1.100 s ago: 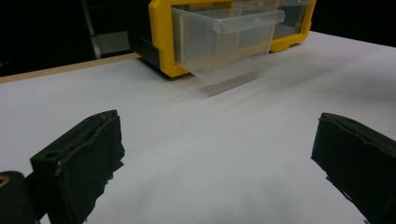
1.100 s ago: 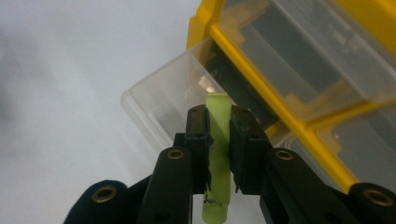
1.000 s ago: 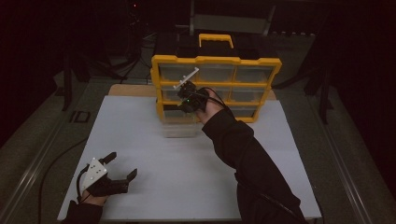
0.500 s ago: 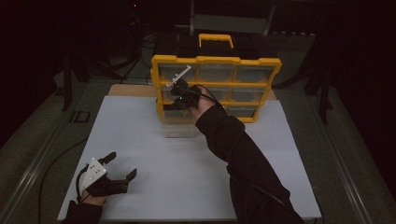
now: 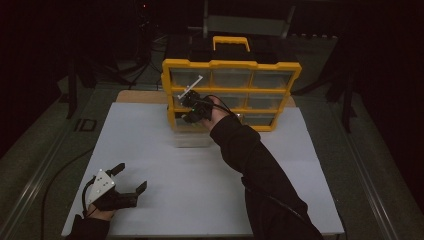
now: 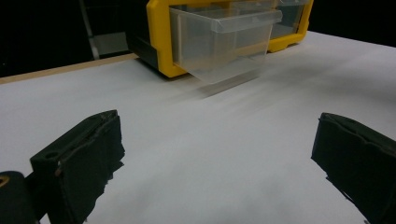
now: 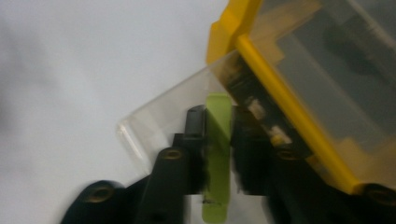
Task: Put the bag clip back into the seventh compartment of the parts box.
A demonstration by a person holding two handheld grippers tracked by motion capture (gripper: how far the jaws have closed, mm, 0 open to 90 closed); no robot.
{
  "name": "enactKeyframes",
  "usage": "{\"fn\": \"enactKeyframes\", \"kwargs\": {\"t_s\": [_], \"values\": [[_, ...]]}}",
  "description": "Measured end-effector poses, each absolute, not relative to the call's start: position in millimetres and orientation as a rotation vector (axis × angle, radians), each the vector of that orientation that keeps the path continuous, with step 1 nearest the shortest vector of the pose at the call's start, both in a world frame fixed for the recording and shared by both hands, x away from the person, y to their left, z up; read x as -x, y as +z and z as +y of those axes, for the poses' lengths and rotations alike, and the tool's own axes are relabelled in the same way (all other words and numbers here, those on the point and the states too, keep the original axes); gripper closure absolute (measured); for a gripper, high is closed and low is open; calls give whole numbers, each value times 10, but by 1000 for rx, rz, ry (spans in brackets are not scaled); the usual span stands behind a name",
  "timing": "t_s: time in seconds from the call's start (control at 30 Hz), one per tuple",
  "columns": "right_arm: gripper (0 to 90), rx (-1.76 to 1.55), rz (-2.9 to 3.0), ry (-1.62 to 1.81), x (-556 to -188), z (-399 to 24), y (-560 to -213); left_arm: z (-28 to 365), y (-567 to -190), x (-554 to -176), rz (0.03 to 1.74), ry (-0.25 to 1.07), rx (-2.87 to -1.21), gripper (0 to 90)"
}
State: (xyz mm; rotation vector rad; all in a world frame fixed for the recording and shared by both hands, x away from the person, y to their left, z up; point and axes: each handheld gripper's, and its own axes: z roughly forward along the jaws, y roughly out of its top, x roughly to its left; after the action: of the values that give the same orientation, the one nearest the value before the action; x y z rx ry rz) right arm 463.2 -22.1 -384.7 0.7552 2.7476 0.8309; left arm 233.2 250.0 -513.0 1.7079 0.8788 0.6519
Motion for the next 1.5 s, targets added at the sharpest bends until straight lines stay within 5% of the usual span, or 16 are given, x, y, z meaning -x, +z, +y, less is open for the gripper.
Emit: {"fn": "enactKeyframes", "kwargs": {"t_s": [0.1,0.17,1.5], "values": [[125,-750,2815,871,-4611,-229,-3845,2499,-5129,-2332,879,653,-1707,14],[76,-751,2823,860,-4581,-227,-3842,2498,-5128,-2330,880,653,-1706,14],[85,-732,2680,927,-4118,-870,-3635,2492,-5116,-2322,879,667,-1700,14]]}}
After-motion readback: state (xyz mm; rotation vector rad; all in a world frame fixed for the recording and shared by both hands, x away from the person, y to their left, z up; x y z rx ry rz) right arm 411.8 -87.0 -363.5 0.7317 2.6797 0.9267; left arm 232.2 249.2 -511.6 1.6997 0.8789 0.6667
